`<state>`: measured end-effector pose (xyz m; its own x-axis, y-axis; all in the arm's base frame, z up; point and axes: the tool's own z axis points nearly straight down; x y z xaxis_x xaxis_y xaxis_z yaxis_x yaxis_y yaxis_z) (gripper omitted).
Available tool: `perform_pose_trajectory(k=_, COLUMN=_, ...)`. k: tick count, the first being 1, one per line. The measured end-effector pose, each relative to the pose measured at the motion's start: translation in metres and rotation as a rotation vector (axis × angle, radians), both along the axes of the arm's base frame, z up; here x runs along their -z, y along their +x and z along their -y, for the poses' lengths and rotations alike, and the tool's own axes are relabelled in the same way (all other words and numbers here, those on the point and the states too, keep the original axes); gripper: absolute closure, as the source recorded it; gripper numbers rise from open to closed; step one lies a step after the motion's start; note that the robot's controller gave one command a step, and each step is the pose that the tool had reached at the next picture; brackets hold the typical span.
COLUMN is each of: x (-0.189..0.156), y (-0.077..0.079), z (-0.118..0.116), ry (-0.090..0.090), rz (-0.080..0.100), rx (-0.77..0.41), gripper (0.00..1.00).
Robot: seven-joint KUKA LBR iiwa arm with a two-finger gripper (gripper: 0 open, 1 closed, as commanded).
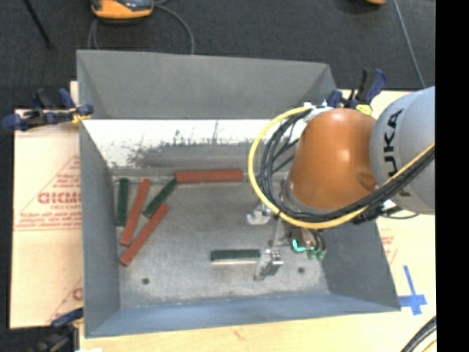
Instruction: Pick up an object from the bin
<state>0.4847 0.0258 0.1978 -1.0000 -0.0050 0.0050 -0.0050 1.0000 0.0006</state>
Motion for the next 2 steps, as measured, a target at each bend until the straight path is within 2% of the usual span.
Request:
perform_pose_trajectory(k=1, x=-0.003, y=0.002, z=0.000, ry=0.000, rz=0.008, rx=0.001, gripper=0.00)
perform_pose_trajectory(k=2, x=0.115, y=0.028, z=0.009, ry=0.001, rz=0.010, rx=-0.023, gripper=1.00)
